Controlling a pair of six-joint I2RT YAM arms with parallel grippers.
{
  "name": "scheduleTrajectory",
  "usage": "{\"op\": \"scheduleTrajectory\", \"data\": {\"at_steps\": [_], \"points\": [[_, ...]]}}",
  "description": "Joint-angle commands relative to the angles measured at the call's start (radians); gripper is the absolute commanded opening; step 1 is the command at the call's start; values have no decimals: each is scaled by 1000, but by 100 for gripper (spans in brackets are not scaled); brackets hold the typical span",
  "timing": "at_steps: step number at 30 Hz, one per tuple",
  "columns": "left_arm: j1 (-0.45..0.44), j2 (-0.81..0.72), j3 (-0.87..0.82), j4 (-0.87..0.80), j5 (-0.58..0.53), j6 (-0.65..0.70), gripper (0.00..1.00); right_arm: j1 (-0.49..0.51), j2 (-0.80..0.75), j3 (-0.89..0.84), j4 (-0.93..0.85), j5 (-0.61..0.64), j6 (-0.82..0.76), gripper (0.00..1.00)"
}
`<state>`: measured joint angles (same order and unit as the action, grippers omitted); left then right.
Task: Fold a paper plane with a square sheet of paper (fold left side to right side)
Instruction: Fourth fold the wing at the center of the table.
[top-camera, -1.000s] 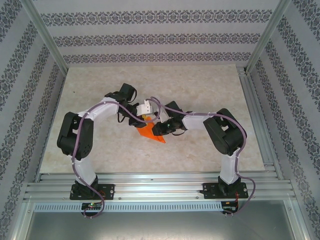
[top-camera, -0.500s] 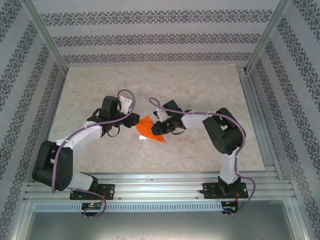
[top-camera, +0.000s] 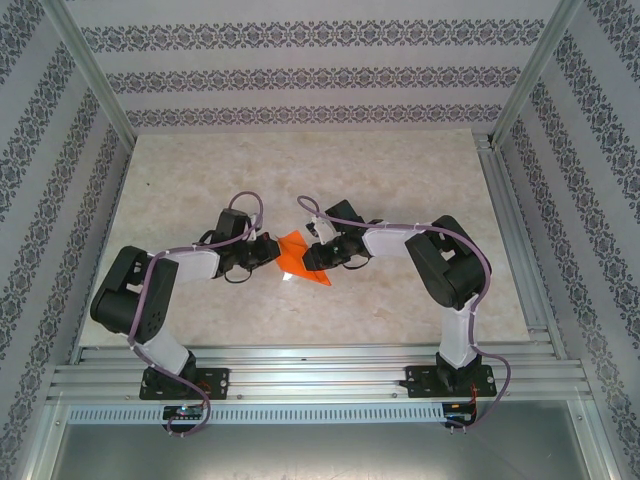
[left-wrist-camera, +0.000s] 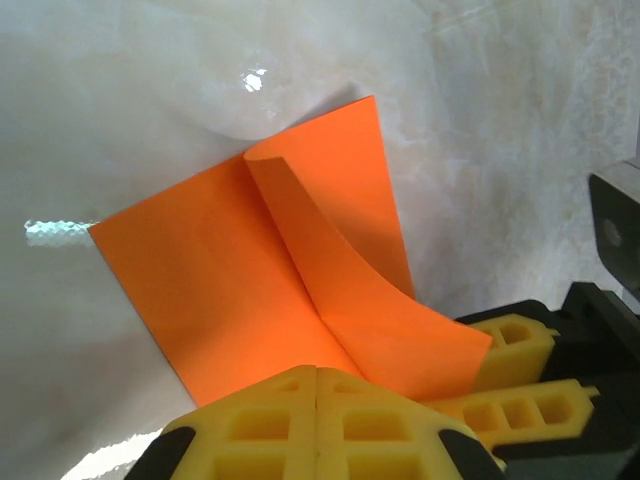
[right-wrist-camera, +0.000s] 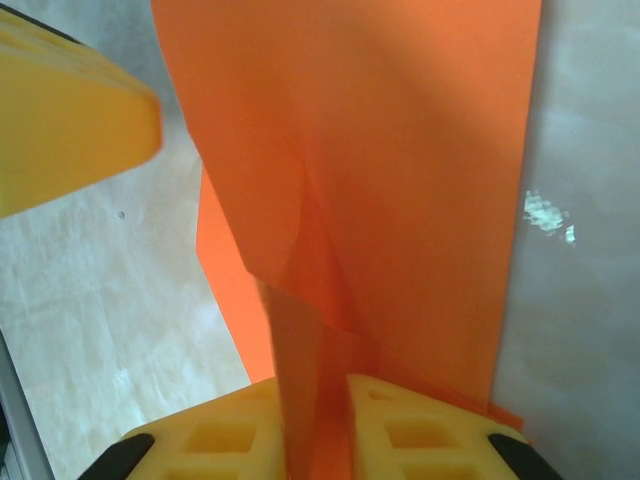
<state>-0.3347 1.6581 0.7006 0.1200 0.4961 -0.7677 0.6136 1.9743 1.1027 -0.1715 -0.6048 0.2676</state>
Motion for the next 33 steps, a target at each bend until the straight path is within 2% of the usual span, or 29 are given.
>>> {"op": "scheduleTrajectory", "data": {"at_steps": [1,13,18,30,33], "points": [[-7,52,31,101,27,-68,0,11,17,33,-12,-22,-13,21],[-22,88,14,9,-64,-6,0,2,5,129,-130,-23,-63,28],[-23,94,26,0,-66,-2,0,2,1,152,-161,-20,-75,33],[-28,97,31,-15,-74,12,0,-1,-50,163,-230,4,-102,35],[-27,101,30,-17,-77,15,0,0,-42,170,-241,2,-106,29]]}}
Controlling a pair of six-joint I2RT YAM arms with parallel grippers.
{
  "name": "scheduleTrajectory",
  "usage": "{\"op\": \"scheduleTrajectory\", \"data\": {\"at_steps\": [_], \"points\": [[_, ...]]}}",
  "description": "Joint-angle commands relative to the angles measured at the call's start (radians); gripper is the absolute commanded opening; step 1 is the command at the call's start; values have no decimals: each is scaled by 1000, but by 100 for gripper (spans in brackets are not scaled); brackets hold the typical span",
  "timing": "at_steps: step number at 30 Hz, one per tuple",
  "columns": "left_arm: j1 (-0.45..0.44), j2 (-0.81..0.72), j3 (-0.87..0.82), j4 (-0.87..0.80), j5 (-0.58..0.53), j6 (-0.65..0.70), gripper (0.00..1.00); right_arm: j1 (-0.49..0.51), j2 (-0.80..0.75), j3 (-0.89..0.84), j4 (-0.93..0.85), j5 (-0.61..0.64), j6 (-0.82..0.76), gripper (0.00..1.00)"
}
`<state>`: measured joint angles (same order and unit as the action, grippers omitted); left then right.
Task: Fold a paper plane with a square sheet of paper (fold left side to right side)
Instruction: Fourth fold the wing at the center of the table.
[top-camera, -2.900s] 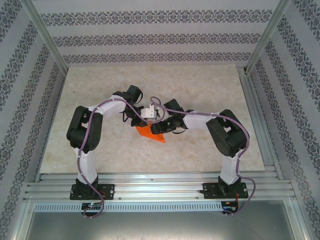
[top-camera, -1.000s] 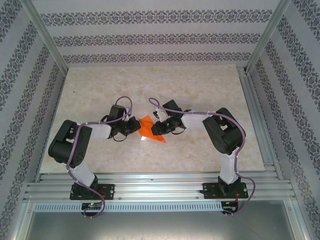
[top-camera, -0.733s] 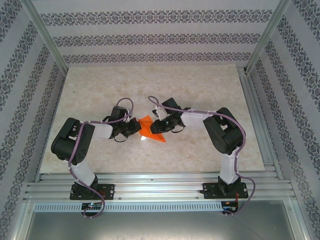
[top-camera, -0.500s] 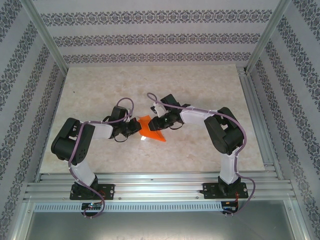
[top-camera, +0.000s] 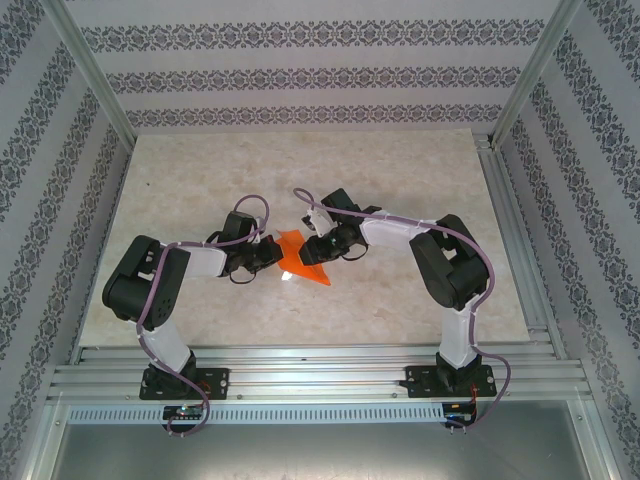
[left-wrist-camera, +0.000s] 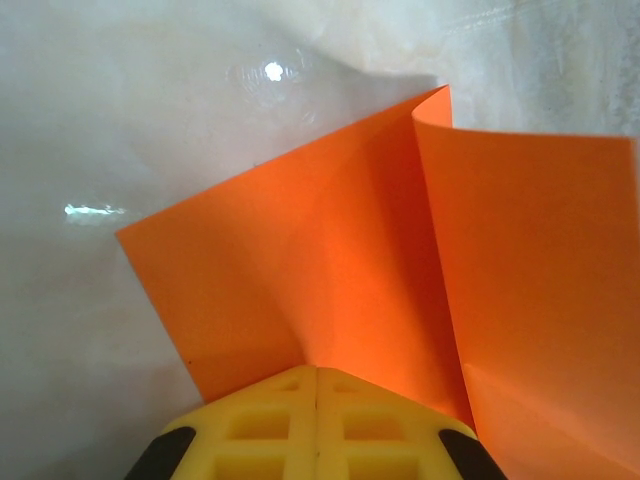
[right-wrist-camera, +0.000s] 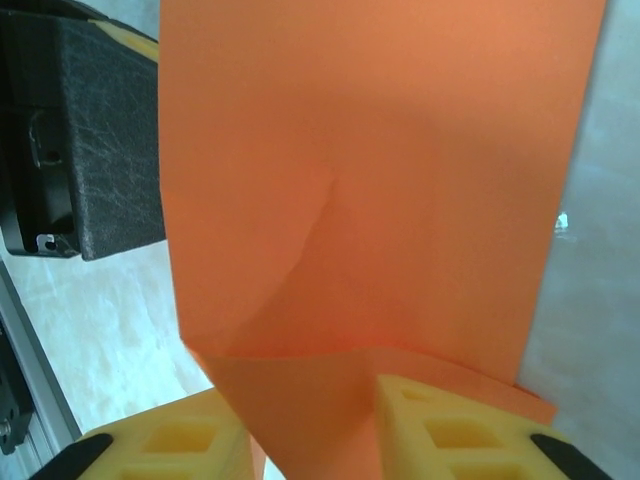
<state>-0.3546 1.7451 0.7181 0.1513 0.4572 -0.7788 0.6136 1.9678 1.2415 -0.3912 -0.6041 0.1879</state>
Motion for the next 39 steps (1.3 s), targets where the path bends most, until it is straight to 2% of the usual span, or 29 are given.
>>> {"op": "scheduleTrajectory", "data": {"at_steps": [1,4,10,20,24,34,39], "points": [[-9,14,13,-50,-38,26,0,-2,-26,39,-29,-2,-31,25],[-9,13,12,-51,-40,27,0,-9,2,61,-44,-16,-43,17],[-9,5,14,-64,-40,36,0,-24,54,97,-69,-47,-81,13],[-9,9,14,-75,-50,46,0,-50,96,67,-52,-71,-87,16],[-9,8,13,-82,-59,50,0,-62,104,71,-57,-66,-92,20],[-9,8,9,-88,-62,56,0,-88,59,88,-96,-73,-118,30],[-10,11,9,-86,-64,56,0,-87,46,102,-118,-87,-123,30]]}}
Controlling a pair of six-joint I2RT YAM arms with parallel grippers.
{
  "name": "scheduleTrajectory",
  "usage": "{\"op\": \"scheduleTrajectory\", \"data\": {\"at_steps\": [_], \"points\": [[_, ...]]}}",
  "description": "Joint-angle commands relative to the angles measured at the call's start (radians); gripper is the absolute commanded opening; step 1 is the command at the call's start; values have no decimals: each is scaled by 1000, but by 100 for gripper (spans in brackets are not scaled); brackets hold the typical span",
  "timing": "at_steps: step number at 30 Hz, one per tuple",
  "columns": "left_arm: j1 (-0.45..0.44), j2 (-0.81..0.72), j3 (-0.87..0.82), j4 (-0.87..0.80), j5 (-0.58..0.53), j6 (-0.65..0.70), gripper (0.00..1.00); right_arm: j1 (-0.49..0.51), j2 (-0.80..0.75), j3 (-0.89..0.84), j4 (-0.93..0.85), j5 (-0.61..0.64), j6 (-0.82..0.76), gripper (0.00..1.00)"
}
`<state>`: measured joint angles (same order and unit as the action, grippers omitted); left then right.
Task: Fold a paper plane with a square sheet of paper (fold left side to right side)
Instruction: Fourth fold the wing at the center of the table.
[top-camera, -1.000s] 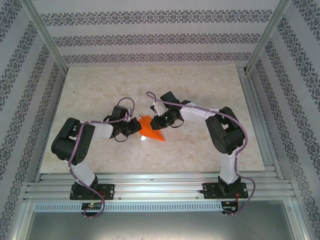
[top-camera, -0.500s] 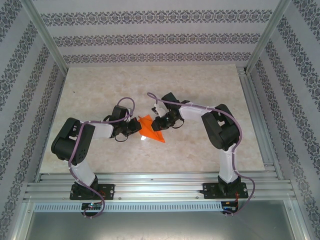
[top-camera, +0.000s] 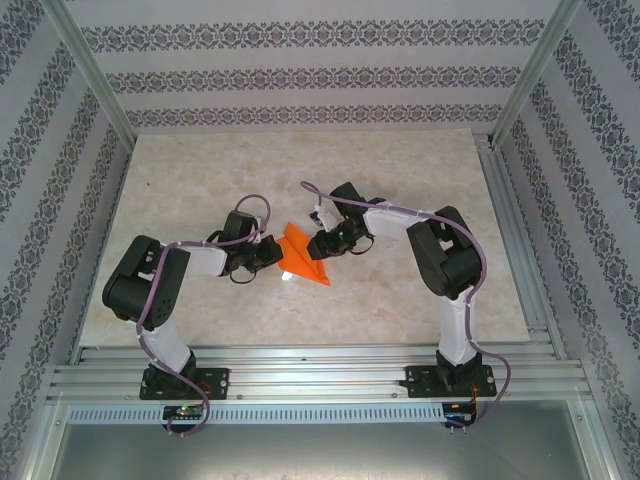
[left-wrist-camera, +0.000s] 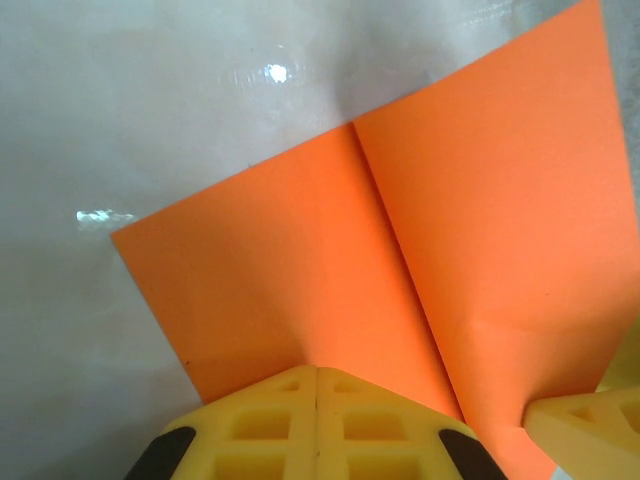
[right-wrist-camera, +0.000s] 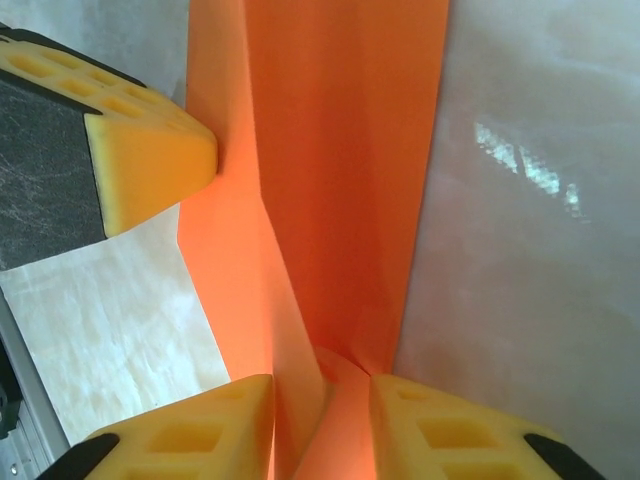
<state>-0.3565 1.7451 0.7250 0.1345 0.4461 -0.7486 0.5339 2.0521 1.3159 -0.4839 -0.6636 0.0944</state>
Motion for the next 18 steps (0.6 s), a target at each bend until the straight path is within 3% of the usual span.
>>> {"op": "scheduleTrajectory", "data": {"at_steps": [1,11,18], "points": [[-8,12,1,-70,-53,28,0,-8,-40,31,-31,-26,-33,30],[-10,14,5,-70,-49,30,0,-17,-95,34,-46,-60,-31,40],[-10,16,2,-65,-48,30,0,-14,-115,33,-36,-74,-18,40]]}}
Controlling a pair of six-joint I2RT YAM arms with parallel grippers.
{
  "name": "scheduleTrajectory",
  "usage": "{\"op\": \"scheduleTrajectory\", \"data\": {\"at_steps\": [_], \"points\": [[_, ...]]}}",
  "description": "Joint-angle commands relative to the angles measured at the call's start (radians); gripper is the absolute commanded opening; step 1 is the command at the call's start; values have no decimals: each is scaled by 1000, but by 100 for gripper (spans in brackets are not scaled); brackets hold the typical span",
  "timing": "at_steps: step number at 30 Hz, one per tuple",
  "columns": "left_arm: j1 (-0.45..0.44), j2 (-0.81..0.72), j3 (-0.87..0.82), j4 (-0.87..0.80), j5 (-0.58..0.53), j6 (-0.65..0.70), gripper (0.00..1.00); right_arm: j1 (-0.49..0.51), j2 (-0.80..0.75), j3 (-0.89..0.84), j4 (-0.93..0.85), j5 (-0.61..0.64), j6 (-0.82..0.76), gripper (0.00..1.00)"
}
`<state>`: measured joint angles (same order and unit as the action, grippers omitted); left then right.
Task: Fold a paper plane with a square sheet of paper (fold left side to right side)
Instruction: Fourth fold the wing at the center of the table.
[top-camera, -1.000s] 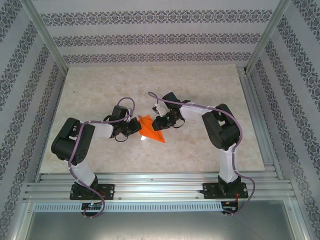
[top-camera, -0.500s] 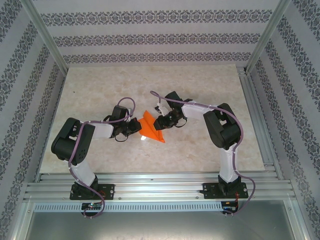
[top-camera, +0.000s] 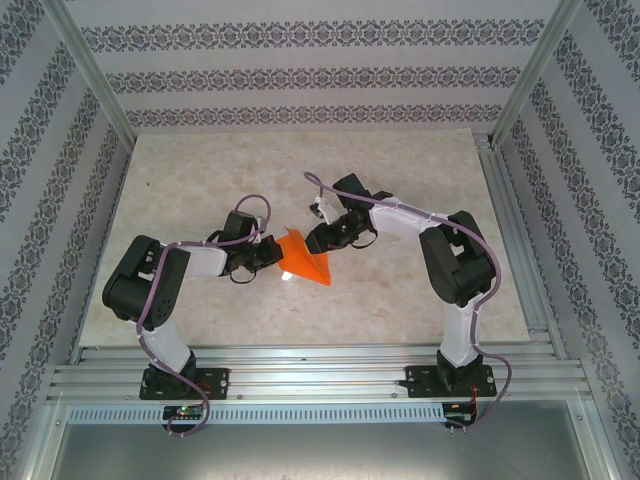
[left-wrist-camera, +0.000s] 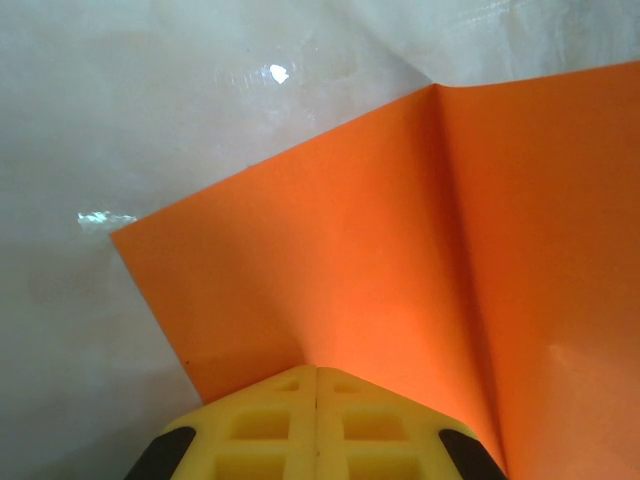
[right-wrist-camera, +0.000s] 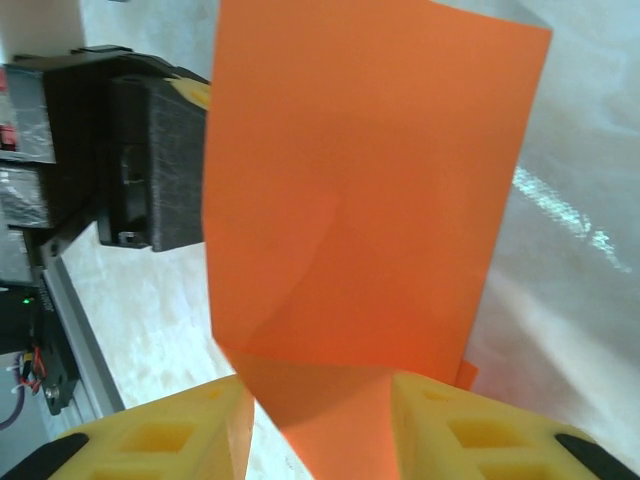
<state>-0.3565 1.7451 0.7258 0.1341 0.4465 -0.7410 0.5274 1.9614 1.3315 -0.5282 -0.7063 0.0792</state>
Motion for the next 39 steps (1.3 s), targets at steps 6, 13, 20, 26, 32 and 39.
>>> {"op": "scheduleTrajectory", "data": {"at_steps": [6,13,20,26,32,39], "points": [[-10,17,2,-62,-48,20,0,-1,-26,23,4,-10,-2,39],[-11,20,4,-60,-47,20,0,25,25,62,-26,28,-14,38],[-13,25,7,-58,-43,19,0,42,56,98,-36,43,-11,35],[-12,30,7,-51,-37,13,0,59,-12,57,-14,121,-17,40],[-13,26,10,-52,-32,1,0,122,-135,-7,-5,286,-17,45],[-14,27,14,-58,-29,3,0,205,-116,-12,-9,358,4,47]]}}
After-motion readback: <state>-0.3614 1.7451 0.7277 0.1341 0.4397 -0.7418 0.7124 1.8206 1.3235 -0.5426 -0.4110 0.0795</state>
